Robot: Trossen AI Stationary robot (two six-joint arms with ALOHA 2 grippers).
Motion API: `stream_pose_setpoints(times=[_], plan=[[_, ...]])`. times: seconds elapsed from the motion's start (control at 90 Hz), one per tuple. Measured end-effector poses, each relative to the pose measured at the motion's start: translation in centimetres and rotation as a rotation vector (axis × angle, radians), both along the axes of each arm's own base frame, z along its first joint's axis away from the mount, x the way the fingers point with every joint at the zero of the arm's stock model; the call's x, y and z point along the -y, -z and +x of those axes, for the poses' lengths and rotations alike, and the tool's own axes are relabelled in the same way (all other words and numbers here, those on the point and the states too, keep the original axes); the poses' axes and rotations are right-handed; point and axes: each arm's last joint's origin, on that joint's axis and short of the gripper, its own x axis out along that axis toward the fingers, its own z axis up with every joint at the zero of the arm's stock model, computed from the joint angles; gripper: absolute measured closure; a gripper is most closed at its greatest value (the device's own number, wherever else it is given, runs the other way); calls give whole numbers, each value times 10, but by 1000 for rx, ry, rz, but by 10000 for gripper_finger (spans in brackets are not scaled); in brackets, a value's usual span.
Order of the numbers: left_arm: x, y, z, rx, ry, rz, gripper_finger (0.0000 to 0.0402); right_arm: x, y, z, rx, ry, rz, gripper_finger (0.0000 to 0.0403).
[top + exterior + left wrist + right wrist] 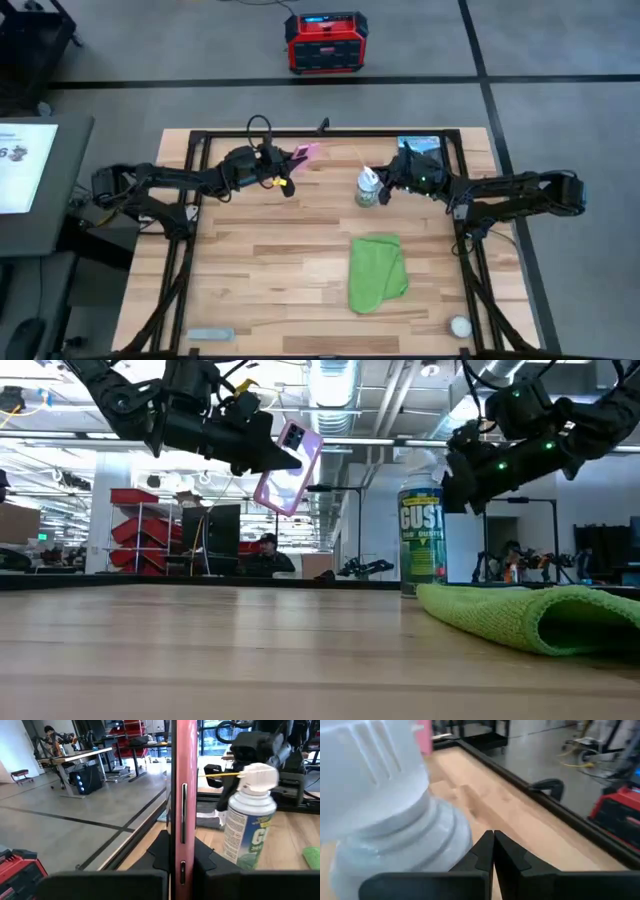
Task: Apply microfiber cloth
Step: Spray the back of the pink phone using the white spray bottle
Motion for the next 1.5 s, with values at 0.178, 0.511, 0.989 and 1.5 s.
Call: stream_pose_setpoints(times=[0.178, 0.511, 0.989, 1.5], plan=[[-4, 0, -2, -1, -17, -3, 401, -7, 0, 3, -1, -60, 7, 403], [-17, -1, -7, 14, -29, -4, 401, -17, 0, 6, 6, -131, 14, 403], [-27, -3, -12, 32, 34, -3, 401, -5, 2, 16, 92, -228, 23, 403], [-32, 1, -15, 0, 13, -11, 401, -20, 16, 67, 109, -407, 39, 403]])
